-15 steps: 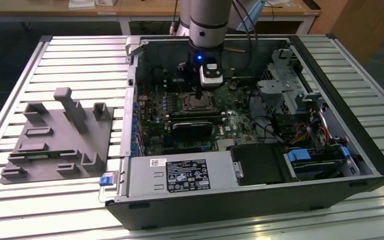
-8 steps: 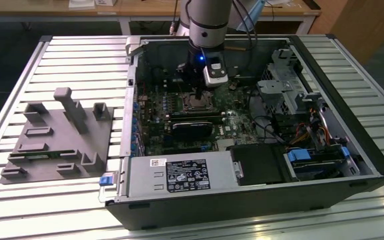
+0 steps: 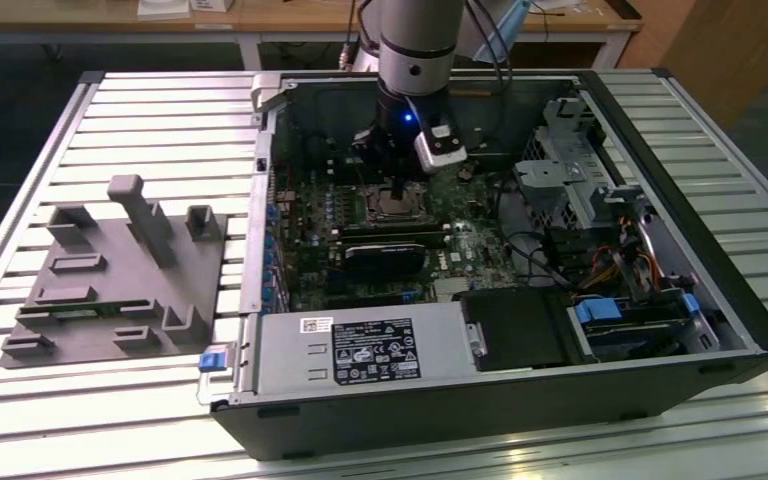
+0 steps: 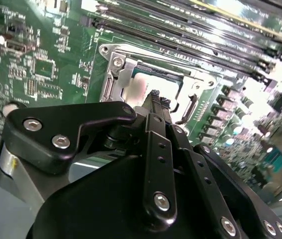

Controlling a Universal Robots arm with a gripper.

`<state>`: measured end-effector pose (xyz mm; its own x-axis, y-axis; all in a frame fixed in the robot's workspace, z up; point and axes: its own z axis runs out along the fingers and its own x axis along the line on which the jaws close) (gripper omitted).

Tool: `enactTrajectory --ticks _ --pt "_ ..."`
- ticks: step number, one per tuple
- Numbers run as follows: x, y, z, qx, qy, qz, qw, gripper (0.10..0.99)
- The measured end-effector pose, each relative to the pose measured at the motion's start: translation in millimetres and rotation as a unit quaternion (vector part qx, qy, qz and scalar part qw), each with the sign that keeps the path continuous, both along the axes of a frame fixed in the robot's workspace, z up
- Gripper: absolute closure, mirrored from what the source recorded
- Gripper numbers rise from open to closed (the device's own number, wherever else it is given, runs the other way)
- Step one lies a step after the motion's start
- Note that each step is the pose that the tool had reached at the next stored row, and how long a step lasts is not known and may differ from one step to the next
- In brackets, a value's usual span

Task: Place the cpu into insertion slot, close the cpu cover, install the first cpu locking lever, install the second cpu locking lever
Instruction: 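Close the cpu cover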

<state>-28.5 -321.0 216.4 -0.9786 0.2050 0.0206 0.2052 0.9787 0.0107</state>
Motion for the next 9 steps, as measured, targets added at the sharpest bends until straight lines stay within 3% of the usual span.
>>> enactTrajectory --ticks 4,9 --pt "0.0 0.0 -0.1 0.0 0.0 0.036 0.9994 0.98" --pt "0.0 0.0 -0.3 0.0 -0.0001 0.082 0.9967 0.98"
